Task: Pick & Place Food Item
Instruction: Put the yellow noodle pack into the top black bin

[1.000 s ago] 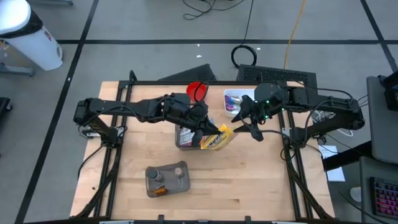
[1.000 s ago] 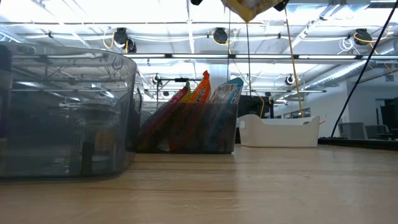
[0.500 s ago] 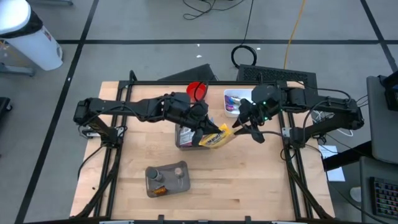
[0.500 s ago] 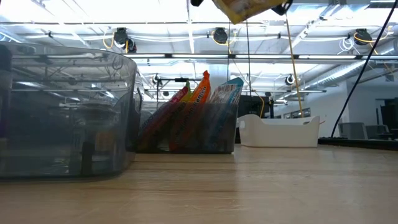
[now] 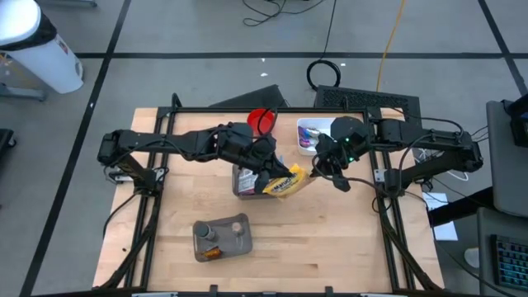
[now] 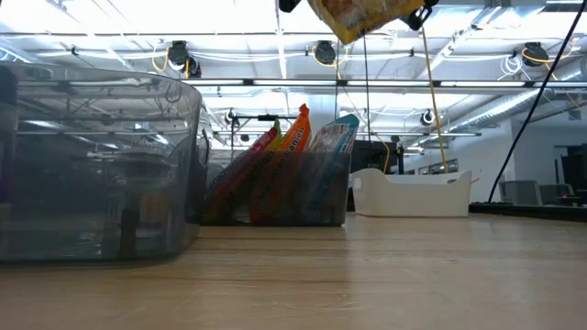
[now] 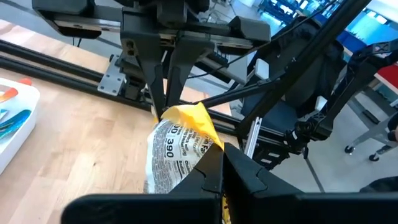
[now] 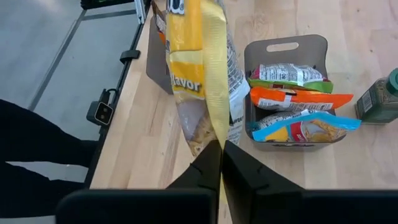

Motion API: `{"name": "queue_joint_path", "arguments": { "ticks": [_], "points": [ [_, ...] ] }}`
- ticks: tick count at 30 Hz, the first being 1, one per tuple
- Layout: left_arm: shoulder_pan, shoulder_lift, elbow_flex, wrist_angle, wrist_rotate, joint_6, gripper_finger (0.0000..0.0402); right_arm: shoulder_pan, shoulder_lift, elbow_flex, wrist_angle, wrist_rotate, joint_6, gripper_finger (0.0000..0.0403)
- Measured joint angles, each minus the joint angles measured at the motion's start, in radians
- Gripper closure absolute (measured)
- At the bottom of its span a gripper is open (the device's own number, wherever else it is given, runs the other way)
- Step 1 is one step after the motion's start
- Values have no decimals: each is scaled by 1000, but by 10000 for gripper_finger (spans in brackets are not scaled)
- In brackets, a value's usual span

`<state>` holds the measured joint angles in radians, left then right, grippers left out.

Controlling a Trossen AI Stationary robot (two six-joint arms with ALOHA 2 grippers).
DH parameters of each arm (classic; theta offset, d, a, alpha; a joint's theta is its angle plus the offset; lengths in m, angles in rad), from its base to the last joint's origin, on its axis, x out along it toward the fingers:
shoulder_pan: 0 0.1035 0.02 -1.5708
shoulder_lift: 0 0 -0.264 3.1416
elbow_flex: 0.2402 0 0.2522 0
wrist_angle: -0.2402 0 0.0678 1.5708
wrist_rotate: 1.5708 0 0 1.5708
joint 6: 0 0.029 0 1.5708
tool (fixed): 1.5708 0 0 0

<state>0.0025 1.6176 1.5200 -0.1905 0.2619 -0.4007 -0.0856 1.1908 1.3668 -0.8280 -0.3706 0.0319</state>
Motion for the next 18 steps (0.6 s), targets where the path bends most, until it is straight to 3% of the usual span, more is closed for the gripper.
{"name": "queue_joint_path", "arguments": {
  "ticks": [8,18],
  "points": [
    [24,0,0,19,0,13,382,0,0,0,20,-4,2,402],
    [87,0,0,33,14,-66,283,0,-25,0,25,-27,35,402]
  ]
}}
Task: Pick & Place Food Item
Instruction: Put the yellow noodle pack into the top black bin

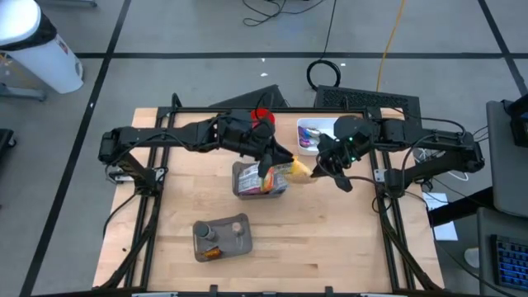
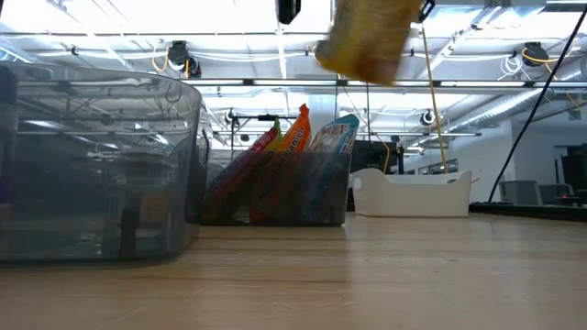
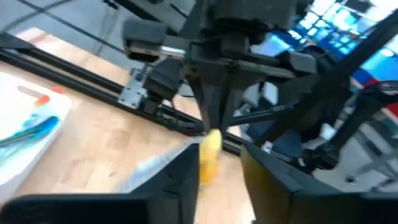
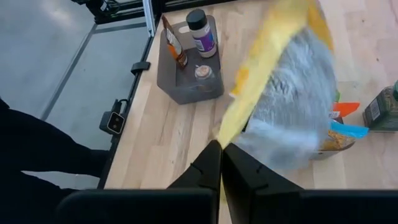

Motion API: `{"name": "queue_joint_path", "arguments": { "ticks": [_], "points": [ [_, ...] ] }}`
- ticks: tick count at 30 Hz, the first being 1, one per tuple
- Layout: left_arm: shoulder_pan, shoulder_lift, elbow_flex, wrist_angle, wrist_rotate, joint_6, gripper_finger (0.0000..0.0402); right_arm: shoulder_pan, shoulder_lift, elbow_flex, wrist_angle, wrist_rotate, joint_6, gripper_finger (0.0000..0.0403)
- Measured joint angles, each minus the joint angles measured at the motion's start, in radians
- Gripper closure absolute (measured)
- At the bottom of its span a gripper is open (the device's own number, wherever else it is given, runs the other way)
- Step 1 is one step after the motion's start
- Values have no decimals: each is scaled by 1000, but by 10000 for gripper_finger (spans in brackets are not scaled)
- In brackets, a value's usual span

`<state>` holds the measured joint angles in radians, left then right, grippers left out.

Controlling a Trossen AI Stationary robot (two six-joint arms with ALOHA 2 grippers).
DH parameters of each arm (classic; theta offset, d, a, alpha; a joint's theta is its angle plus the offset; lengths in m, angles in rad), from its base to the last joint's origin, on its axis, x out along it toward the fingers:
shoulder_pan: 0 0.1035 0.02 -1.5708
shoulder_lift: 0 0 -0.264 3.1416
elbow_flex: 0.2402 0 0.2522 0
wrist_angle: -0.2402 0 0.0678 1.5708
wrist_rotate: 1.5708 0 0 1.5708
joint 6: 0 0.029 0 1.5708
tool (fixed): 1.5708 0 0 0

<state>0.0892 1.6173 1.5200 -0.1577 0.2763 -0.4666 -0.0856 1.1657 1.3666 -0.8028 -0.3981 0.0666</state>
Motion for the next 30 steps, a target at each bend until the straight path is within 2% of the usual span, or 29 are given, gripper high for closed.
{"name": "queue_joint_path", "arguments": {
  "ticks": [5,9,14,18,24,30],
  "points": [
    [15,0,0,72,91,2,230,0,-29,0,-18,-36,11,403],
    [15,0,52,45,60,88,211,0,-29,0,-23,-118,55,403],
    [7,0,173,-171,-45,263,215,2,-21,0,-20,-158,69,403],
    [1,0,241,-275,-66,316,224,2,-21,0,29,-233,76,403],
    [1,17,254,-263,2,307,235,2,2,0,188,-363,162,403],
    [-4,79,253,-240,125,276,237,1,54,0,251,-419,184,403]
  ]
}}
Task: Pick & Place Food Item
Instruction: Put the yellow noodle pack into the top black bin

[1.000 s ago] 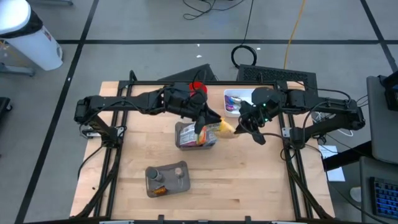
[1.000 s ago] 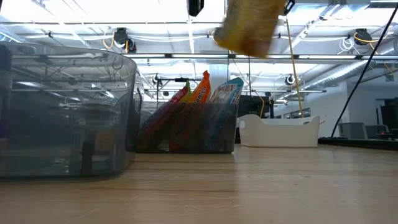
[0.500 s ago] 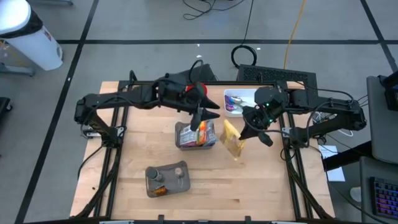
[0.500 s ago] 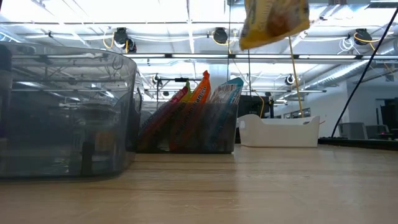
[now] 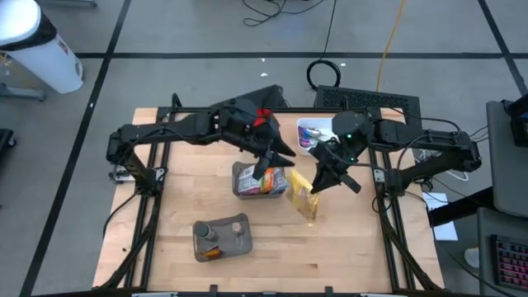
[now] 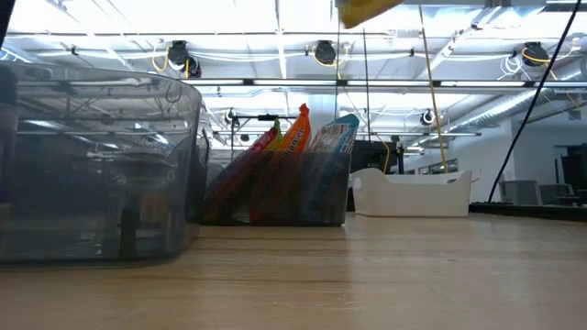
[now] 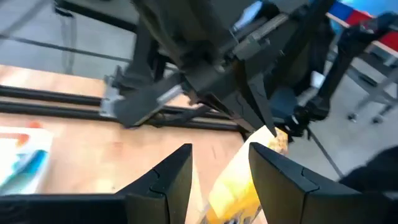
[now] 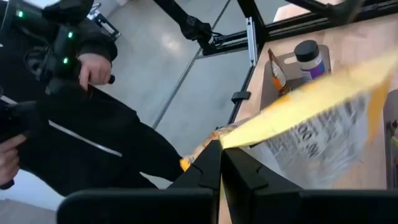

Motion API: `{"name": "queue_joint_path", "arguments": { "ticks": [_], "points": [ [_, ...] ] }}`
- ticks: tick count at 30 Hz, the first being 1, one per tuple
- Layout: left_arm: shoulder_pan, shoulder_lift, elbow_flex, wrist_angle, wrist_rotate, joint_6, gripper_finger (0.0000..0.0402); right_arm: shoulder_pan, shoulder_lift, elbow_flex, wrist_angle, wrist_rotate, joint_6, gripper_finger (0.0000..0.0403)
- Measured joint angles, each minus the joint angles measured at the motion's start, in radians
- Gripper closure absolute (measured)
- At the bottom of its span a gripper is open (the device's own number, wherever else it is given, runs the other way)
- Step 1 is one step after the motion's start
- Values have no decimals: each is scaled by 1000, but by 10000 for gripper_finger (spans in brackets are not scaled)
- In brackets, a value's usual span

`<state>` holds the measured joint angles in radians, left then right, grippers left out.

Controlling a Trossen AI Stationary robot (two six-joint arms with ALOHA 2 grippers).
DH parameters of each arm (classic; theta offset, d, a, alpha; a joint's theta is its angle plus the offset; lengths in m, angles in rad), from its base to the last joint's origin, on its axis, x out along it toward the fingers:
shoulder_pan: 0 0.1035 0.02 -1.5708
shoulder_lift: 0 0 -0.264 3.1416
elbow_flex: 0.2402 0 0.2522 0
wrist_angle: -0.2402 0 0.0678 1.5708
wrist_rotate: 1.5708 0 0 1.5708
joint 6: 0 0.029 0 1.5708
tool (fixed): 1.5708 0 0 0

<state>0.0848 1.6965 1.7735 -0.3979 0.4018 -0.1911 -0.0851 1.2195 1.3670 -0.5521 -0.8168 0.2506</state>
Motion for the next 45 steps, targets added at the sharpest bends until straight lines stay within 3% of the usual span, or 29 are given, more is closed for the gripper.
{"name": "queue_joint_path", "arguments": {
  "ticks": [9,20,37,41,45],
  "points": [
    [-10,37,-1,4,121,-10,238,0,19,0,23,-27,9,403],
    [-28,74,-1,114,129,55,240,-5,35,0,65,-53,41,403],
    [-19,100,-1,57,200,-6,241,-40,40,0,138,-105,52,403],
    [-19,102,-1,84,206,-21,259,-39,39,0,137,-109,52,403],
    [-16,105,-1,172,245,-65,302,-39,39,0,130,-112,52,403]
  ]
}}
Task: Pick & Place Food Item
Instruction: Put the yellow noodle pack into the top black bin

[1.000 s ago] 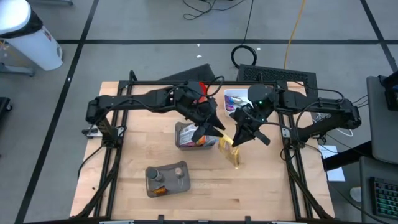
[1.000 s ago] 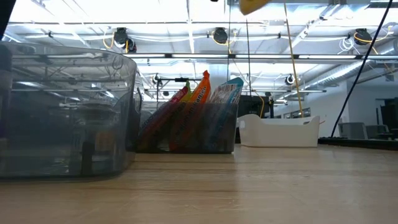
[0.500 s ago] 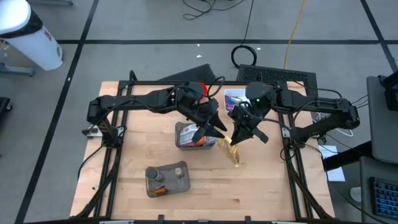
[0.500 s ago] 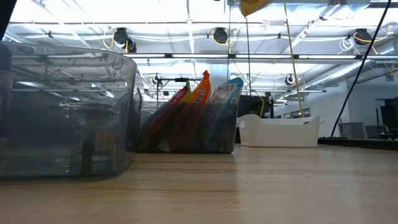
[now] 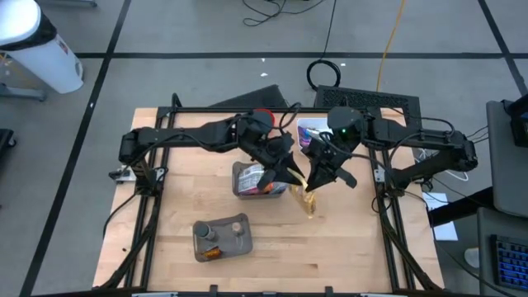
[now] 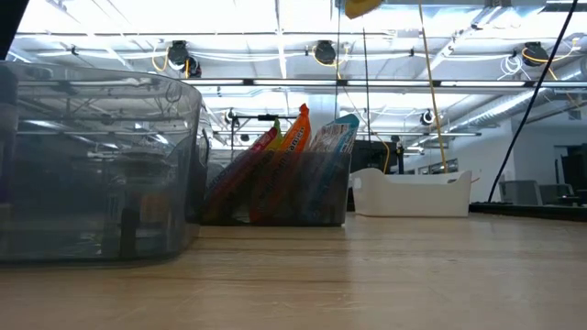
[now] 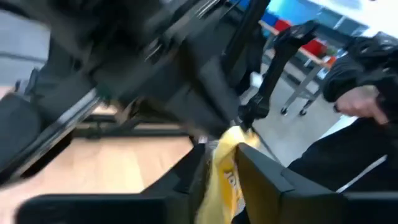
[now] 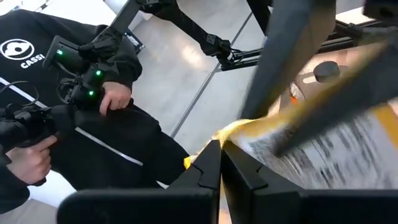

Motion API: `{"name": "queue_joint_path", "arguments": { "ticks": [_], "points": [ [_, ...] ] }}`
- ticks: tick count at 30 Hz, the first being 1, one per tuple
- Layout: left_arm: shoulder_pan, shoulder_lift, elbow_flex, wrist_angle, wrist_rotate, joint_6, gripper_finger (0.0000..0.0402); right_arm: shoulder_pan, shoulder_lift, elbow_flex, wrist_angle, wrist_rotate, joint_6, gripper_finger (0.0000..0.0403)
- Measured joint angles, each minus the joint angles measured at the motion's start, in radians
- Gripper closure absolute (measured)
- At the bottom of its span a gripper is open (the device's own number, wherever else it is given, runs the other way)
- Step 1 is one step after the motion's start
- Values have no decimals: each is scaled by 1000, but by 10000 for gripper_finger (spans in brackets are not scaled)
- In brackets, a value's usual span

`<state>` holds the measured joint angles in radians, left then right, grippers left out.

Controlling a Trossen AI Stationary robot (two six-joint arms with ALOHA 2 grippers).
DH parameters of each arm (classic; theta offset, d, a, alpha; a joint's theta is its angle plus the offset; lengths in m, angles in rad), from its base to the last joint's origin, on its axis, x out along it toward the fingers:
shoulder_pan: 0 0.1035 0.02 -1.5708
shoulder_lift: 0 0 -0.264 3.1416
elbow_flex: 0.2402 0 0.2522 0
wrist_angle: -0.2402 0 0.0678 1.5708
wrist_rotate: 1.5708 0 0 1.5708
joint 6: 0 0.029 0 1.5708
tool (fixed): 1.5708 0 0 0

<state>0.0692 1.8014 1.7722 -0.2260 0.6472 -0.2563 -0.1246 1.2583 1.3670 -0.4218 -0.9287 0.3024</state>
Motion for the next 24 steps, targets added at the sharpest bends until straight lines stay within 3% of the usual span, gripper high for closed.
{"name": "queue_joint_path", "arguments": {
  "ticks": [7,17,24],
  "points": [
    [0,-1,0,11,22,-15,394,0,0,0,-1,-14,0,403],
    [-2,-1,0,11,24,-14,398,-5,-3,0,-1,-18,51,397],
    [31,-33,0,-41,-2,-18,399,-41,-42,0,-5,-15,120,342]
  ]
}}
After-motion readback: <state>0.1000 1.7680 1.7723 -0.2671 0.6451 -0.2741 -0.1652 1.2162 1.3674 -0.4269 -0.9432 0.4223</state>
